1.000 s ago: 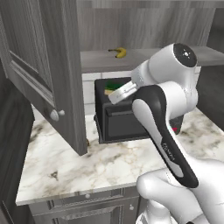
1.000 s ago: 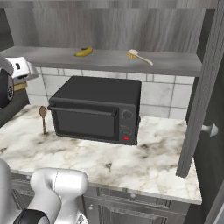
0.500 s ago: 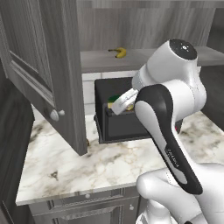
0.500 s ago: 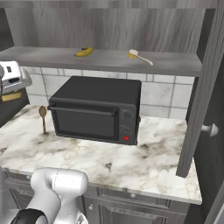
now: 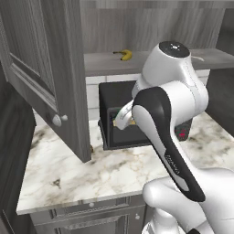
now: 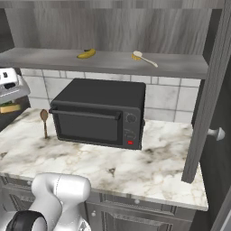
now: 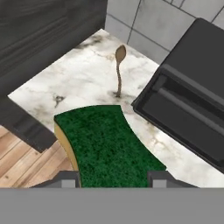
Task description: Pick the sponge and dish brush from the cabinet and place them on the counter.
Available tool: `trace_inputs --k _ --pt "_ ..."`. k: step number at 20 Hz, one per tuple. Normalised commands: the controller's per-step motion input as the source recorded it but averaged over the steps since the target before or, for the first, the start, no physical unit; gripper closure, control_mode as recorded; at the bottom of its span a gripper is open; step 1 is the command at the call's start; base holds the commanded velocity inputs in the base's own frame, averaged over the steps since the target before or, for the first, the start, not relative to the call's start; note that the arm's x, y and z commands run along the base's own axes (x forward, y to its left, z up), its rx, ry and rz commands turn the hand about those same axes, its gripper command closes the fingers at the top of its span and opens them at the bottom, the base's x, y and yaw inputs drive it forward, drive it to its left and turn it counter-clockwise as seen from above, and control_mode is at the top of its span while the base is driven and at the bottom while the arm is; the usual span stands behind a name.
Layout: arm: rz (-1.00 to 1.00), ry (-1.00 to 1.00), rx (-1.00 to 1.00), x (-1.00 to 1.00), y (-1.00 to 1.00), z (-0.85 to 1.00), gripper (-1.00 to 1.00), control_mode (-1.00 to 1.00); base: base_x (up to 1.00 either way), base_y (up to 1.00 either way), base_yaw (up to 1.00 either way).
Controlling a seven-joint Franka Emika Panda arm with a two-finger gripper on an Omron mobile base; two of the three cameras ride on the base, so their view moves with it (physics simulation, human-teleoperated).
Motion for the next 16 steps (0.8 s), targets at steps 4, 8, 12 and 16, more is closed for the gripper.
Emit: trace_inputs --k 4,8,12,16 --pt "0.04 0.01 -0.03 -0.31 0.00 -0.36 1.00 -1.00 0.00 0.00 0.00" --pt "0.06 0.00 0.00 -0.28 -0.01 -0.43 1.00 -1.00 0.00 0.00 0.00" --pt "0.10 0.00 0.00 -0.17 -0.11 -0.42 1.00 -1.00 0.00 0.00 0.00" --pt "0.13 0.00 0.03 -0.01 -0.13 -0.35 1.00 -1.00 0.00 0.00 0.00"
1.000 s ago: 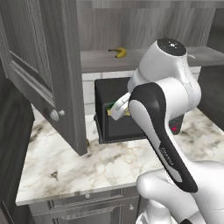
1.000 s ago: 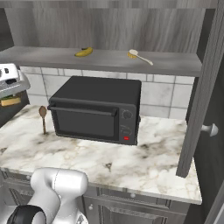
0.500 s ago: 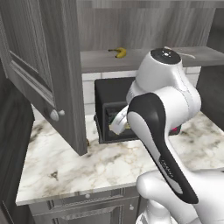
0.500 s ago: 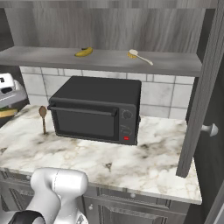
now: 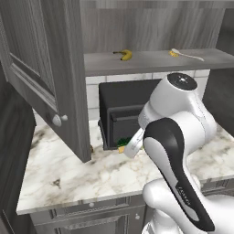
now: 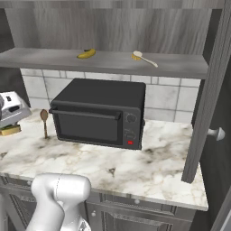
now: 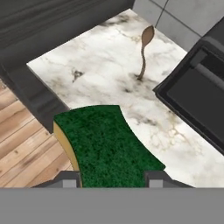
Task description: Pick the sponge and dish brush from the cabinet and place them on the counter.
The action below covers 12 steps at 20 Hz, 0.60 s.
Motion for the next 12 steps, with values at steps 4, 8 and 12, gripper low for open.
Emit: trace_inputs --k 4,8,12 --pt "0.14 -0.02 0.04 0.00 -0.04 -0.18 1.00 -1.00 0.00 0.00 0.00" --pt "0.14 -0.02 0.01 0.00 0.00 -0.11 1.00 -1.00 0.00 0.00 0.00" --pt "0.13 -0.06 0.00 0.00 0.00 -0.20 1.00 -1.00 0.00 0.00 0.00"
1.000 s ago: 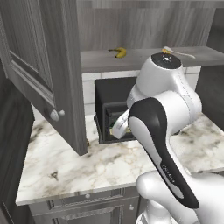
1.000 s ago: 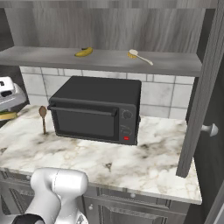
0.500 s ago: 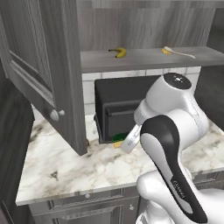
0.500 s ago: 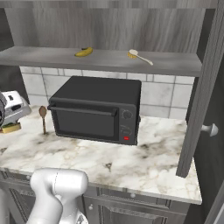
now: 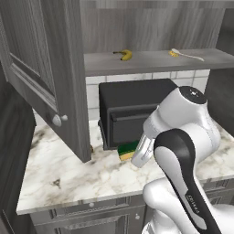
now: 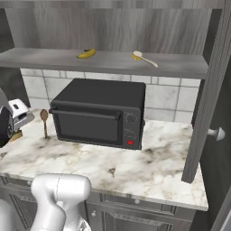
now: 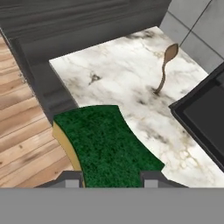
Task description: Pick the sponge and dish brush from the cabinet and place them on the counter.
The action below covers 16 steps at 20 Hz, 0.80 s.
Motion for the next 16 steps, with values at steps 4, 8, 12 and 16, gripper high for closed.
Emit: trace_inputs --k 4,8,12,16 --pt "0.04 -0.09 0.00 0.00 0.00 -0.12 1.00 -1.00 0.00 0.00 0.00" --pt "0.00 -0.06 0.00 0.00 0.01 -0.08 1.00 -1.00 0.00 0.00 0.00" --pt "0.00 0.00 0.02 0.00 0.01 -0.13 1.00 -1.00 0.00 0.00 0.00" --pt "0.00 0.00 0.03 0.00 0.01 -0.16 1.00 -1.00 0.00 0.00 0.00"
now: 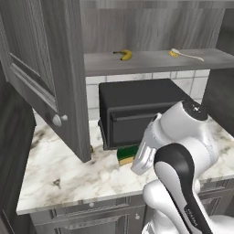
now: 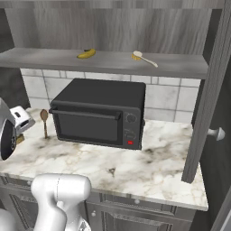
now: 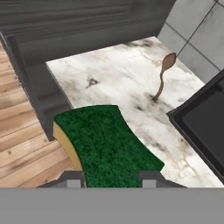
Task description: Pick the sponge and dish brush from the cabinet and place them on the counter.
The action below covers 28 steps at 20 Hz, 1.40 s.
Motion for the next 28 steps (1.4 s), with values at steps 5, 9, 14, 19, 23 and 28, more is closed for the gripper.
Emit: trace_inputs --k 5,9,14,19,23,28 --pt "0.00 0.03 0.00 0.01 0.11 -0.13 1.00 -1.00 0.00 0.00 0.00" --pt "-0.02 0.02 0.00 0.01 0.20 -0.15 1.00 -1.00 0.00 0.00 0.00" --pt "-0.03 0.01 0.00 0.09 0.16 -0.27 1.00 -1.00 0.00 0.00 0.00" --pt "-0.06 0.03 0.00 0.22 0.17 -0.33 1.00 -1.00 0.00 0.00 0.00" --pt "-0.06 0.05 0.00 0.34 0.10 -0.42 1.00 -1.00 0.00 0.00 0.00" --pt "-0.06 0.05 0.00 0.38 0.13 -0.41 1.00 -1.00 0.00 0.00 0.00"
